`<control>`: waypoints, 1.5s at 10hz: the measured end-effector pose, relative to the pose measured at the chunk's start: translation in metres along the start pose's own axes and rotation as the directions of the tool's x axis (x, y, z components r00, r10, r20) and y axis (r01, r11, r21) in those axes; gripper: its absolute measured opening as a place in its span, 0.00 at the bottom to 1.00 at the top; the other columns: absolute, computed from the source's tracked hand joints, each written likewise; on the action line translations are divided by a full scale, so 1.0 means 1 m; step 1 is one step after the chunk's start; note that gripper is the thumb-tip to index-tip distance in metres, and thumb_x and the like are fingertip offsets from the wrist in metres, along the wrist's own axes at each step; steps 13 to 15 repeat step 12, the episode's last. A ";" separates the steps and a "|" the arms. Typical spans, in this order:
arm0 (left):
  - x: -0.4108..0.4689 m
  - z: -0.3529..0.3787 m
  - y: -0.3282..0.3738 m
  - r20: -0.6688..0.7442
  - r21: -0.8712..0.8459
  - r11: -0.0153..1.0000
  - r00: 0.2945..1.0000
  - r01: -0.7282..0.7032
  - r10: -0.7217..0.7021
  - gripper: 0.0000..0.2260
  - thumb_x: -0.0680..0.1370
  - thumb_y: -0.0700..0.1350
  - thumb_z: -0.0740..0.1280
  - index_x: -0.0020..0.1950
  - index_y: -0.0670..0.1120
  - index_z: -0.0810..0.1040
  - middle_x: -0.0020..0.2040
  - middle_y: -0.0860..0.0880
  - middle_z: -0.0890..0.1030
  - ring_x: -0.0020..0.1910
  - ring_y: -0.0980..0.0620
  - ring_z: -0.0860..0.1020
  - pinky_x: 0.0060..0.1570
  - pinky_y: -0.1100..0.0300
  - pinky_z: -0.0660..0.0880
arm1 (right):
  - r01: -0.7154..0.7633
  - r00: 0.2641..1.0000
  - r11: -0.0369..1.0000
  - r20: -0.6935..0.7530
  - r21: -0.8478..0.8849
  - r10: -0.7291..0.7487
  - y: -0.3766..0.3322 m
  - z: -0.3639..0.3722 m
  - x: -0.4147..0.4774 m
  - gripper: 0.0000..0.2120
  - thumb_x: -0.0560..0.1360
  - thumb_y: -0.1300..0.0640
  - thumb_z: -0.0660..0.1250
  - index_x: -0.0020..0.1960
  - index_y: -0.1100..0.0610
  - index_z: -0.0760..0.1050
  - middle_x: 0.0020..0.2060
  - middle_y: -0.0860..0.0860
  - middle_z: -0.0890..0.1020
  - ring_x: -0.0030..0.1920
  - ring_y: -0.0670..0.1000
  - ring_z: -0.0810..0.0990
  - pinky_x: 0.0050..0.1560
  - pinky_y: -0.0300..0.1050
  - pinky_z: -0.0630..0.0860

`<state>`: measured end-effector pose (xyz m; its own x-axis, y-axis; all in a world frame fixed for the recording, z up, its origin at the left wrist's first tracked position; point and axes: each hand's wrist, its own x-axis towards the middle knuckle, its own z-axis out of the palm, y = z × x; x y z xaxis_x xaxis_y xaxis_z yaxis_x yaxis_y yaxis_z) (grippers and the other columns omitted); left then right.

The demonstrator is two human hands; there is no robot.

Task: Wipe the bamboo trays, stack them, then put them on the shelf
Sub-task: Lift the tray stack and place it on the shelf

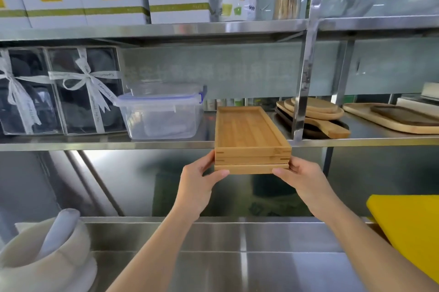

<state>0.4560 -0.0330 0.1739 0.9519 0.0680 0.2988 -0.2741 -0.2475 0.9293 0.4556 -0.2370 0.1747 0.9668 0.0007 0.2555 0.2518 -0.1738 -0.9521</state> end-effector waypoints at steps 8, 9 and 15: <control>0.103 0.027 -0.022 -0.281 -0.081 0.995 0.957 0.053 -0.074 0.15 0.74 0.35 0.67 0.61 0.42 0.76 0.54 0.45 0.82 0.48 0.49 0.79 0.57 0.48 0.77 | -0.034 0.997 0.868 -0.076 -0.495 -0.004 0.015 0.019 0.116 0.15 0.77 0.56 0.60 0.62 0.58 0.70 0.58 0.56 0.78 0.29 0.50 0.81 0.25 0.38 0.72; 0.107 0.029 -0.024 -0.297 -0.056 0.998 0.954 0.036 -0.051 0.15 0.75 0.34 0.66 0.61 0.41 0.77 0.55 0.44 0.82 0.49 0.50 0.79 0.58 0.47 0.77 | -0.035 0.996 0.838 -0.085 -0.545 -0.014 0.018 0.020 0.122 0.15 0.78 0.54 0.59 0.62 0.57 0.69 0.58 0.56 0.78 0.29 0.50 0.81 0.26 0.40 0.74; 0.103 0.024 -0.022 -0.279 0.114 0.993 0.960 0.020 0.013 0.14 0.77 0.39 0.65 0.62 0.43 0.75 0.57 0.46 0.81 0.51 0.51 0.77 0.61 0.51 0.73 | -0.046 0.992 0.791 -0.123 -0.610 -0.037 0.022 0.016 0.121 0.14 0.77 0.49 0.58 0.58 0.57 0.70 0.49 0.54 0.80 0.35 0.54 0.82 0.38 0.52 0.82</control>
